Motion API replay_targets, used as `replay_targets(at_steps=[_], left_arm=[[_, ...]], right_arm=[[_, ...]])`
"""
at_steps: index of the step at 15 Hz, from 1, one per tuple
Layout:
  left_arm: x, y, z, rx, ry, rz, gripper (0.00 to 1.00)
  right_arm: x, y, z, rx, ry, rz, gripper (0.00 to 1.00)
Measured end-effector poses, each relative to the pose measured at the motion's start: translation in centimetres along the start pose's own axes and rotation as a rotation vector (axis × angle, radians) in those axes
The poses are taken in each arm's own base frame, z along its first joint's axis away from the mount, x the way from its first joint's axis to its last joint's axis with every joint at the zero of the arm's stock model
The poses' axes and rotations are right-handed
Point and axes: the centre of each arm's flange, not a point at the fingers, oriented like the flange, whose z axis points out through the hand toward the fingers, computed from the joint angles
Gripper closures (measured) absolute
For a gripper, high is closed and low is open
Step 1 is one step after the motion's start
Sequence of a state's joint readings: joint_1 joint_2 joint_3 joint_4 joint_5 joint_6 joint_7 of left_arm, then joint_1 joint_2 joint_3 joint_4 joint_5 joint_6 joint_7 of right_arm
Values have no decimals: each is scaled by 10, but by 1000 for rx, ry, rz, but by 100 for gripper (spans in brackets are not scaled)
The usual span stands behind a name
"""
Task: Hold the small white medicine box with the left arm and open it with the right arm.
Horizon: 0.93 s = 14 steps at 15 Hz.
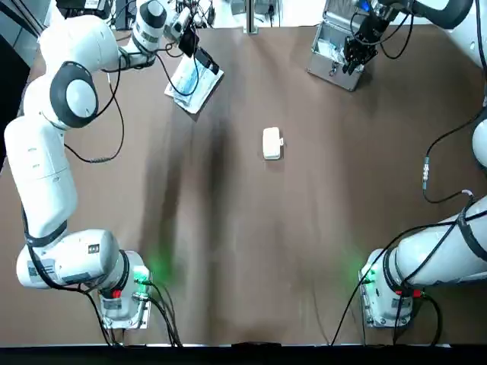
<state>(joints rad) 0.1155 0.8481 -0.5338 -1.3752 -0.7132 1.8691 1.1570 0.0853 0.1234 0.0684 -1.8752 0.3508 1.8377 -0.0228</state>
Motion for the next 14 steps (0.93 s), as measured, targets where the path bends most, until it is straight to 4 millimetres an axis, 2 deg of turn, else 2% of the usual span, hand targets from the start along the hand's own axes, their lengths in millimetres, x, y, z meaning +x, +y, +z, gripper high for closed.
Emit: replay_targets(at_steps=[2,3,6,11,12,14], left_arm=[[-4,-6,6,-25,41,102,0],[-6,-9,9,-32,60,157,0],[-17,-20,29,-61,103,325,0],[-27,-29,83,-115,227,632,0],[-26,-28,103,-123,291,734,0],[-26,-27,121,-128,350,773,0]], right_arm=[[-2,0,14,29,-8,15,96],[-3,-1,21,45,-13,22,99],[-7,-6,42,92,-34,41,99],[-9,-11,82,135,-65,72,99],[-10,-15,98,153,-80,84,99],[-9,-17,108,168,-89,95,99]])
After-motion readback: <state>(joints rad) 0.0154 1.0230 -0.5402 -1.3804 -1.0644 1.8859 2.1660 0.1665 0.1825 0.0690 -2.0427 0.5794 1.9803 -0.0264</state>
